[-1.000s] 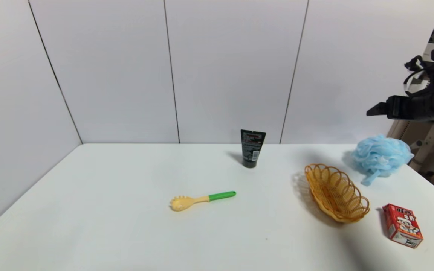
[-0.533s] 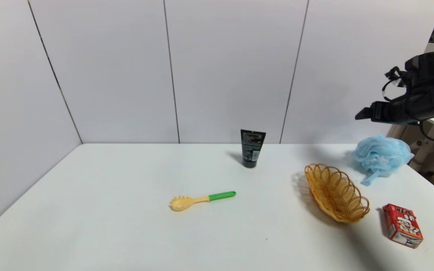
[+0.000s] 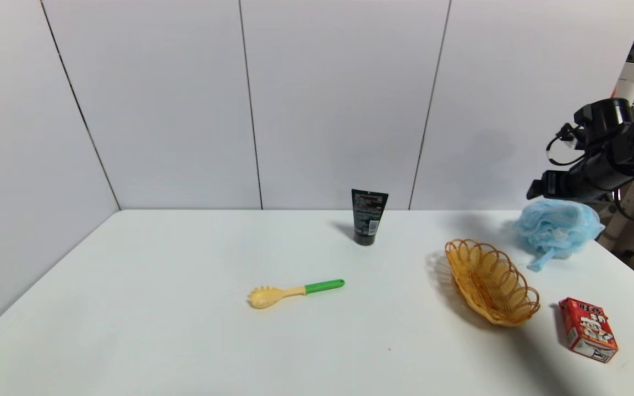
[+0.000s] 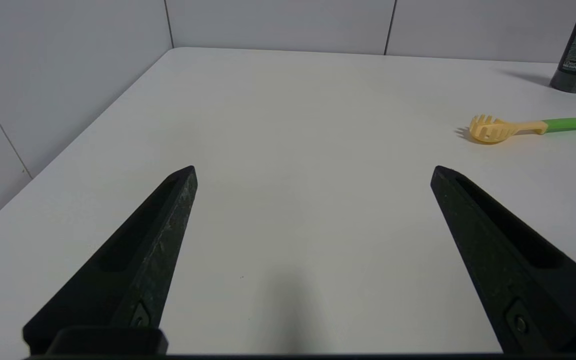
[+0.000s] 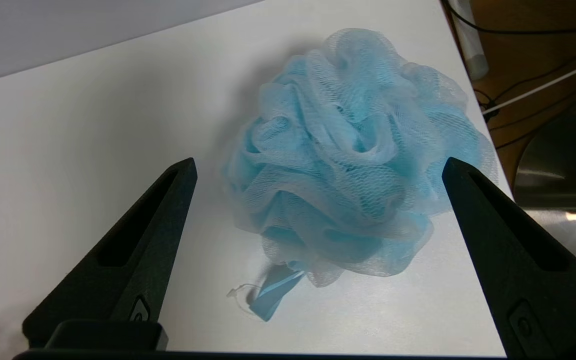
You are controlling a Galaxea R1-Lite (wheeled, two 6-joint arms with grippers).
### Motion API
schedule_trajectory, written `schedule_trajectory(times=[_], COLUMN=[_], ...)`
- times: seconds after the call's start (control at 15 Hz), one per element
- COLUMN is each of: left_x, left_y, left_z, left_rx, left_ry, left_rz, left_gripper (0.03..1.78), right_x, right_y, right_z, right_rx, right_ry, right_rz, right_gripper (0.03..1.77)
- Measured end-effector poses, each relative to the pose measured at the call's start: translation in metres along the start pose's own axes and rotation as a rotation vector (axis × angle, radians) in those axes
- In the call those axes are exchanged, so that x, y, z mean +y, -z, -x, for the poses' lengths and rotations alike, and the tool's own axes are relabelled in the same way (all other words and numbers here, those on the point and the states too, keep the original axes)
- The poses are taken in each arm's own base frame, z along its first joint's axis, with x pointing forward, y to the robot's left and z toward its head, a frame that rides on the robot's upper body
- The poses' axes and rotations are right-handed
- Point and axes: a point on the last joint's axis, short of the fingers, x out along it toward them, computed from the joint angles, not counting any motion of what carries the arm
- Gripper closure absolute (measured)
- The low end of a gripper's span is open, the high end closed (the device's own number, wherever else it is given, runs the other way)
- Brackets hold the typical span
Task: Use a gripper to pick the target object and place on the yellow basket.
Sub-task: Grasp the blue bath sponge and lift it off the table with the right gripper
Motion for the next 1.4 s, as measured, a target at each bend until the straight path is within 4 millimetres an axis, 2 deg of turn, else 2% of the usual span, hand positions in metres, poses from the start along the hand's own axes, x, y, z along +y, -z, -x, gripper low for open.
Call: schedule_trajectory(times=[0.4,1.0,1.07,1.27,1.4], left_x=[0.000,0.000,0.000,0.000,0.000], left_y=[0.000,0.000,0.000,0.000,0.000], left_z=[0.000,0.000,0.000,0.000,0.000], left_rx=[0.000,0.000,0.000,0.000,0.000], left_ry=[-0.001,0.000,0.000,0.000,0.000], left_rz=[0.001,0.000,0.000,0.000,0.000], left_gripper=[0.12,0.12,0.12,0.12,0.12], right_x=[-0.015,-0.010,-0.010,-0.009,-0.009], right_y=[0.007,0.029,0.030,0.033,0.034], right_z=[-0.022,-0.061,-0.064,-0.069,-0.070], right_rx=[0.050,0.163,0.169,0.182,0.184], right_ry=[0.036,0.017,0.017,0.017,0.017], right_rz=[-0.025,-0.049,-0.048,-0.044,-0.045], right_gripper=[0.10,0.10,0.19,0.68,0.90])
